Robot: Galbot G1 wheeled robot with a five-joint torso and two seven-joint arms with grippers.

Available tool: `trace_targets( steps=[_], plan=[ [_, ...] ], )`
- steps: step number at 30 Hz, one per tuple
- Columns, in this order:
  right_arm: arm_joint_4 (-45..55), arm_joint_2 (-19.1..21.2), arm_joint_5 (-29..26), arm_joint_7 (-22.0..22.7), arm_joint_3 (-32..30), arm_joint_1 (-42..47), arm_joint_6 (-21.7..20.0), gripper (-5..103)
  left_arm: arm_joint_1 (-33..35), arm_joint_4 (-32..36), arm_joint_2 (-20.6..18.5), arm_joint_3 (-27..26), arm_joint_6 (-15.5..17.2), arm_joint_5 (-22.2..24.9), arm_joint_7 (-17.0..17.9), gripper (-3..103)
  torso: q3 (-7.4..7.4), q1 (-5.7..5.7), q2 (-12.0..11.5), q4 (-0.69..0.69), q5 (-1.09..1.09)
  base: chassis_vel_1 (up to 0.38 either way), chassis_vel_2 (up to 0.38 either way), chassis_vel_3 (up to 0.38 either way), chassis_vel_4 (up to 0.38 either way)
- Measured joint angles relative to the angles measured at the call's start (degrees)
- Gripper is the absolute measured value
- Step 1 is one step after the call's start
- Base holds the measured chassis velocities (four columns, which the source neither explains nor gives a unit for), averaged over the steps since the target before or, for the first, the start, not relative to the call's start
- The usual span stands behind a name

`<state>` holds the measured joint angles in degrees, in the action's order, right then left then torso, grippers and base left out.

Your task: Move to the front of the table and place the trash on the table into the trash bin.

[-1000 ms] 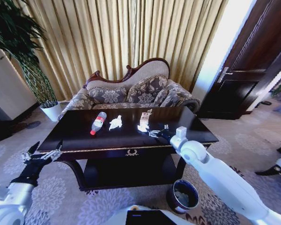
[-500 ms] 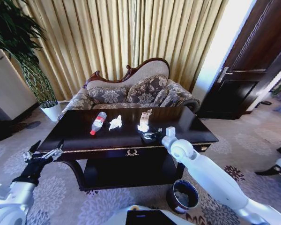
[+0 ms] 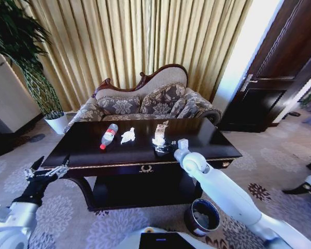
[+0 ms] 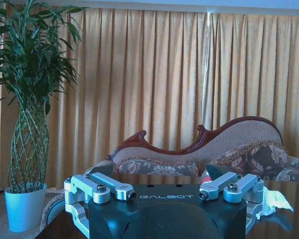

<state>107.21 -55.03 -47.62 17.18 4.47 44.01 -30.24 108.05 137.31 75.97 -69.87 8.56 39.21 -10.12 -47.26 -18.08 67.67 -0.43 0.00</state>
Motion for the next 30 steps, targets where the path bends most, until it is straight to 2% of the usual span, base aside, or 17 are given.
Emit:
trace_targets(
  steps=[3, 5, 8, 9, 11, 13, 16, 17, 20, 21, 23, 25, 27, 30],
  plan=[
    [-0.1, 0.0, 0.2, 0.0, 0.0, 0.0, 0.5, 78, 0.0, -0.3, -0.1, 0.0, -0.2, 0.0, 0.0, 100, 0.0, 0.0, 0.0, 0.0, 0.0, 0.0, 0.0, 0.0, 0.0],
    [-0.2, 0.0, 0.3, 0.0, -0.1, 0.0, 0.8, 78, 0.0, -0.3, -0.1, 0.0, -0.3, 0.0, 0.0, 100, 0.0, 0.0, 0.0, 0.0, 0.0, 0.0, 0.0, 0.0, 0.0],
    [-0.3, 0.1, 0.6, 0.0, -0.3, 0.1, 1.3, 62, 0.0, -0.4, -0.1, 0.2, -0.4, 0.0, 0.0, 100, 0.0, 0.0, 0.0, 0.0, 0.0, 0.0, 0.0, 0.0, 0.0],
    [-0.3, 0.1, 0.6, 0.0, -0.3, 0.1, 1.3, 62, 0.0, -0.4, -0.1, 0.2, -0.4, 0.0, 0.0, 100, 0.0, 0.0, 0.0, 0.0, 0.0, 0.0, 0.0, 0.0, 0.0],
    [-0.3, 0.2, 0.8, 0.0, -0.5, 0.4, 1.5, 51, 0.0, -0.6, -0.2, 0.3, -0.6, 0.0, -0.1, 100, 0.0, 0.0, 0.0, 0.0, 0.0, 0.0, 0.0, 0.0, 0.0],
    [-0.3, 0.2, 0.9, 0.0, -0.6, 0.5, 1.6, 51, 0.0, -0.7, -0.3, 0.3, -0.7, 0.0, -0.1, 100, 0.0, 0.0, 0.0, 0.0, 0.0, 0.0, 0.0, 0.0, 0.0],
    [-0.3, 0.2, 1.3, 0.0, -0.7, 0.7, 2.0, 35, 0.2, -0.9, -0.3, 0.2, -1.2, 0.0, -0.3, 100, 0.0, 0.0, 0.0, 0.0, 0.0, 0.0, 0.0, 0.0, 0.0],
    [-0.3, 0.2, 1.3, 0.0, -0.7, 0.7, 2.0, 35, 0.2, -0.9, -0.3, 0.2, -1.2, 0.0, -0.3, 100, 0.0, 0.0, 0.0, 0.0, 0.0, 0.0, 0.0, 0.0, 0.0],
    [-0.3, 0.3, 1.4, 0.0, -0.9, 0.7, 2.2, 19, 0.2, -1.2, -0.3, 0.2, -1.5, -0.1, -0.5, 100, 0.0, 0.0, 0.0, 0.0, 0.0, 0.0, 0.0, 0.0, 0.0],
    [-0.3, 0.3, 1.4, 0.0, -0.9, 0.7, 2.2, 19, 0.2, -1.2, -0.3, 0.2, -1.5, -0.1, -0.5, 100, 0.0, 0.0, 0.0, 0.0, 0.0, 0.0, 0.0, 0.0, 0.0],
    [-0.2, 0.4, 1.4, 0.0, -0.9, 0.7, 2.4, 8, 0.2, -1.2, -0.2, 0.2, -1.6, -0.1, -0.6, 100, 0.0, 0.0, 0.0, 0.0, 0.0, 0.0, 0.0, 0.0, 0.0],
    [-0.1, 0.4, 1.5, -0.1, -1.0, 0.7, 2.5, 8, 0.2, -1.3, -0.2, 0.2, -1.7, -0.1, -0.6, 100, 0.0, 0.0, 0.0, 0.0, 0.0, 0.0, 0.0, 0.0, 0.0],
    [0.2, 0.4, 1.5, -0.1, -1.4, 0.7, 2.9, 2, 0.2, -1.4, -0.2, 0.2, -1.8, -0.1, -0.7, 100, 0.0, 0.0, 0.0, 0.0, 0.0, 0.0, 0.0, 0.0, 0.0],
    [0.6, 0.4, 1.5, -0.1, -2.1, 0.9, 3.5, 0, 0.2, -1.5, -0.2, 0.2, -1.8, -0.1, -0.8, 100, 0.0, 0.0, 0.0, 0.0, 0.0, 0.0, 0.0, 0.0, 0.0]
  ],
)
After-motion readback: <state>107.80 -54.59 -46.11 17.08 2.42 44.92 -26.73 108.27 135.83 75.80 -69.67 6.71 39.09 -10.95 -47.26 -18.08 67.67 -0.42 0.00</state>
